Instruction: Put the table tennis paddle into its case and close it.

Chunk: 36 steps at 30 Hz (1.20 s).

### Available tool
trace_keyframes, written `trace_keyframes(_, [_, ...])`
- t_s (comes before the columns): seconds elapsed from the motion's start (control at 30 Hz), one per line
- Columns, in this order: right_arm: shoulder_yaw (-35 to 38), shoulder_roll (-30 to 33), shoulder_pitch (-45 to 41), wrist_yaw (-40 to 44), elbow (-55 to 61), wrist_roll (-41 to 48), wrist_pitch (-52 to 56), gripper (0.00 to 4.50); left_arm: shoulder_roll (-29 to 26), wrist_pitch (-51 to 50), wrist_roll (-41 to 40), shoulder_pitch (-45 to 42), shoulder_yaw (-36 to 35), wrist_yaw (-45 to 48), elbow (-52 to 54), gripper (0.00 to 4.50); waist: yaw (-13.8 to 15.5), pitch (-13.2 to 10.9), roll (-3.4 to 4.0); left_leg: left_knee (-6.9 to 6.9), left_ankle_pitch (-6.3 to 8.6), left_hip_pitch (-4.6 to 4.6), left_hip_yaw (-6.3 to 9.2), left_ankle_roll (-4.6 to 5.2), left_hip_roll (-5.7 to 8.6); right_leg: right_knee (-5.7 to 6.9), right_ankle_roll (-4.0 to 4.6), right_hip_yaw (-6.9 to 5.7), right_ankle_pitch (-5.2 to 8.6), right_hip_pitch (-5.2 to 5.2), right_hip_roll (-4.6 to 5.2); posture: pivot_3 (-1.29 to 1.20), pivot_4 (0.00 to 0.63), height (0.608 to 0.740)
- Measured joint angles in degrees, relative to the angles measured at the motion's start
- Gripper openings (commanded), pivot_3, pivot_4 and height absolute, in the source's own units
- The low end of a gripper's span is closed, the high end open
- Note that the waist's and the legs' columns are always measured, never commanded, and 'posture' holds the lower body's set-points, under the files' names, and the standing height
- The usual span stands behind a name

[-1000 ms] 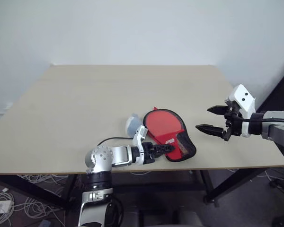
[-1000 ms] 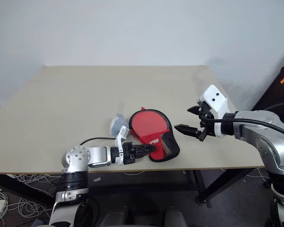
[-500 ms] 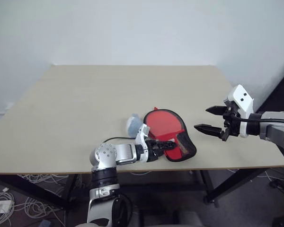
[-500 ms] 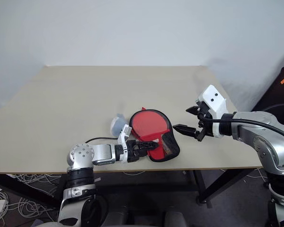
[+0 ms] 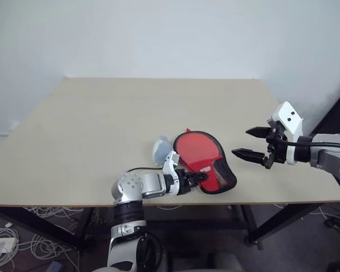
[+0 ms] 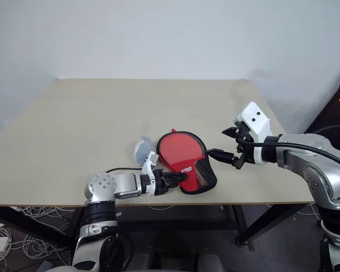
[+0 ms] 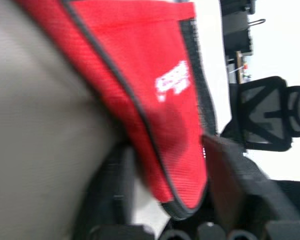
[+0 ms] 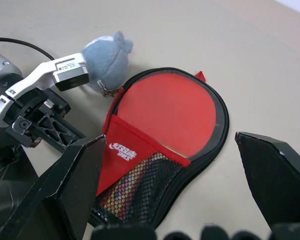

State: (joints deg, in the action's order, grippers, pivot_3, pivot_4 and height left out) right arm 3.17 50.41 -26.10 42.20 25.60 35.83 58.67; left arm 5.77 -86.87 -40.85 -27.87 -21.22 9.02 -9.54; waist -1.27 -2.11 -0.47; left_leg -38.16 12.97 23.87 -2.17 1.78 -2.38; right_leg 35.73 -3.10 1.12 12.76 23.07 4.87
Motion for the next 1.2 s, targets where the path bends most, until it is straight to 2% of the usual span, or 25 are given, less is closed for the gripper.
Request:
trace_keyframes(0.07, [0.0,0.0,-0.1,0.2,-0.1,0.0,0.0,4.5,-0.4,-0.4,-0.1,-0.3,0.3,0.2,-0.2,0.12,0.0,0.0,0.01,0.0,0.0,-0.04,0.0,0.0,0.0,-0.01,0.0,0.0,0.0,-0.06,0.0,0.0,0.0,0.74])
trace_keyframes(0.1, [0.0,0.0,-0.2,0.3,-0.1,0.0,0.0,4.5,-0.4,-0.7,-0.1,-0.7,0.7,0.2,-0.2,0.02,0.1,0.0,0.01,0.0,0.0,-0.11,-0.01,0.0,0.01,-0.04,-0.02,0.0,0.01,-0.13,0.01,0.0,0.0,0.74])
trace_keyframes(0.4, [-0.9,0.0,-1.1,0.6,-0.3,-0.2,-0.1,4.5,-2.6,0.2,0.2,-1.0,4.4,2.0,-1.2,0.02,0.0,0.1,0.1,0.07,0.08,-0.37,0.0,-0.14,0.0,-0.07,-0.02,-0.02,0.03,-0.35,0.01,0.0,0.0,0.74])
trace_keyframes(0.57, [-1.8,0.0,-1.5,1.2,-0.3,-0.3,-0.2,4.5,-5.1,-3.3,-1.1,0.0,6.2,4.1,1.6,0.02,-0.3,0.0,0.06,0.13,0.05,-0.28,-0.02,-0.08,-0.03,-0.04,-0.02,-0.01,0.03,-0.21,0.0,0.0,0.0,0.74])
trace_keyframes(0.67, [-1.9,0.0,-1.5,1.2,-0.4,-0.5,-0.3,4.5,-9.3,-4.7,-4.8,1.8,8.8,4.8,4.1,0.02,-0.3,0.0,0.06,0.22,0.04,-0.23,-0.04,-0.08,-0.05,-0.02,-0.02,0.0,0.03,-0.08,0.0,0.0,0.0,0.74])
trace_keyframes(0.93, [-2.6,0.0,-1.6,1.6,-0.7,-0.8,-1.0,4.5,-24.1,-5.2,-22.9,5.4,17.3,4.7,9.7,0.02,-0.1,0.0,0.02,0.23,0.04,-0.16,-0.11,-0.09,-0.06,-0.01,-0.01,0.06,0.04,0.11,0.02,0.0,0.0,0.74])
trace_keyframes(1.03, [-3.0,-0.1,-1.6,1.6,-0.8,-1.1,-1.1,4.5,-26.3,-5.2,-28.6,5.6,19.2,3.2,11.2,0.02,0.1,0.0,0.0,0.21,0.04,-0.15,-0.12,-0.09,-0.06,-0.02,-0.01,0.06,0.03,0.13,0.03,0.0,0.0,0.74])
trace_keyframes(1.2, [-3.4,-0.3,-1.7,1.7,-1.3,-1.2,-1.2,4.5,-26.6,-5.2,-34.5,6.0,20.7,-0.3,11.5,0.02,0.1,0.0,-0.01,0.23,0.03,-0.15,-0.14,-0.08,-0.05,0.0,0.0,0.1,0.03,0.09,0.02,0.0,0.0,0.74])
